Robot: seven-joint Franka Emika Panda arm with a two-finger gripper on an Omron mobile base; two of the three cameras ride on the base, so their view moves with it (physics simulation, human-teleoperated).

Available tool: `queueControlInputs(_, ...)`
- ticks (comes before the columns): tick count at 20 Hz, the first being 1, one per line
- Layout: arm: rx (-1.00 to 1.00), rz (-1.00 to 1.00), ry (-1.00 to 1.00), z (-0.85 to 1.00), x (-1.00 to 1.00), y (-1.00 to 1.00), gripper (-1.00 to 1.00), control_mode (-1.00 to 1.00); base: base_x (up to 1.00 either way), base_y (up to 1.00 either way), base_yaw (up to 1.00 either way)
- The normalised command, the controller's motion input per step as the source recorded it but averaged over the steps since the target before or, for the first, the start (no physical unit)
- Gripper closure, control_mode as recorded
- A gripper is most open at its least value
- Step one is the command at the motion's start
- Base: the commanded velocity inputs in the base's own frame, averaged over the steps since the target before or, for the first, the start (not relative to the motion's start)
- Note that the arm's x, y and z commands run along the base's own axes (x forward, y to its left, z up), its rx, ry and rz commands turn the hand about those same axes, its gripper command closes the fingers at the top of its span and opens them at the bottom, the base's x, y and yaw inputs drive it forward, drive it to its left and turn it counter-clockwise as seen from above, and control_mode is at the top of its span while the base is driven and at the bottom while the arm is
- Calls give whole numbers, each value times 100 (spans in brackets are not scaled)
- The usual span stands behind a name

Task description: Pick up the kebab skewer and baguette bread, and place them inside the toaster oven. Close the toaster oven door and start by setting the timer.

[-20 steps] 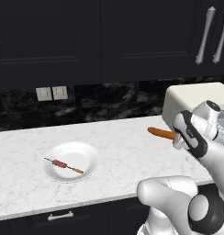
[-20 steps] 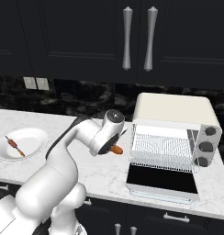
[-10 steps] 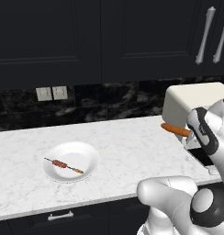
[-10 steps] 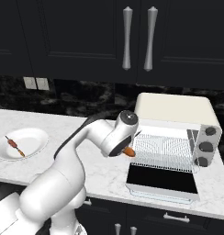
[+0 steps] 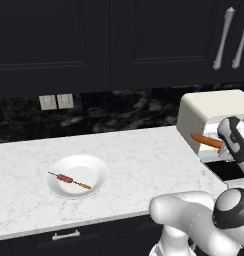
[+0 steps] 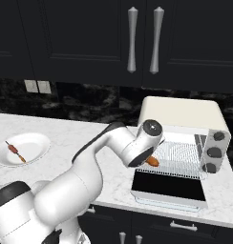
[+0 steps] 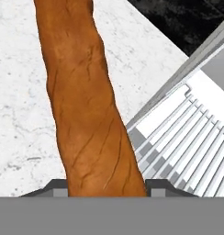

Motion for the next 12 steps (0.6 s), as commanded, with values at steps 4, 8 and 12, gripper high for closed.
queueControlInputs(4,-9,0,-4,0,0,-59,100,-100,0,0,0)
queueControlInputs(8,-11,0,-4,0,0,-48,100,-100,0,0,0)
queueControlInputs(12,-12,0,-4,0,0,-50,100,-100,0,0,0)
